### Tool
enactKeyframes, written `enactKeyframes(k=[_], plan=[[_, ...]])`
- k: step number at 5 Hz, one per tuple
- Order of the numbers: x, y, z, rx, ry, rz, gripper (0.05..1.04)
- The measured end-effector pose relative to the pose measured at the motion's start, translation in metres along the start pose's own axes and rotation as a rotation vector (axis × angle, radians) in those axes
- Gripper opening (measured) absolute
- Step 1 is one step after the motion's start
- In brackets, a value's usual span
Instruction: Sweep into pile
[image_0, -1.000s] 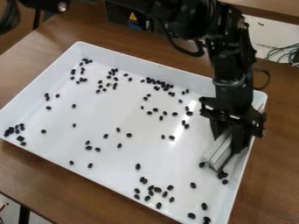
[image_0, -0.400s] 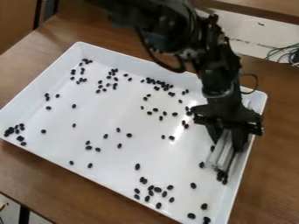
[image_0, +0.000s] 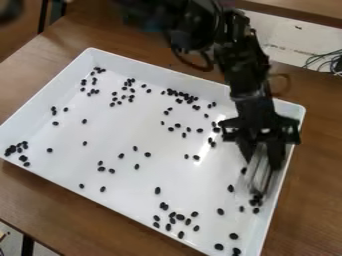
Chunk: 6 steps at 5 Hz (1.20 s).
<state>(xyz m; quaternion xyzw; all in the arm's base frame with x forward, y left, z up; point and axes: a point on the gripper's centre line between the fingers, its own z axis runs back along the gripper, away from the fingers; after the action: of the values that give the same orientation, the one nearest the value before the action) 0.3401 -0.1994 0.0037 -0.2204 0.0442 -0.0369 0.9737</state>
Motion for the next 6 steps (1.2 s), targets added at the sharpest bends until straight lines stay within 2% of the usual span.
enactKeyframes(k=[1,2,3,4,5,6], plan=[[0.013,0.012,-0.004,0.018,0.054,0.002,0.363],[0.018,0.049,0.005,0.066,0.034,0.052,0.363],[0.006,0.081,0.020,0.155,-0.009,0.069,0.362],[-0.019,0.136,0.045,0.228,-0.046,0.180,0.362],[-0.044,0.173,0.061,0.243,-0.103,0.257,0.362],[-0.056,0.220,0.081,0.251,-0.134,0.314,0.362]])
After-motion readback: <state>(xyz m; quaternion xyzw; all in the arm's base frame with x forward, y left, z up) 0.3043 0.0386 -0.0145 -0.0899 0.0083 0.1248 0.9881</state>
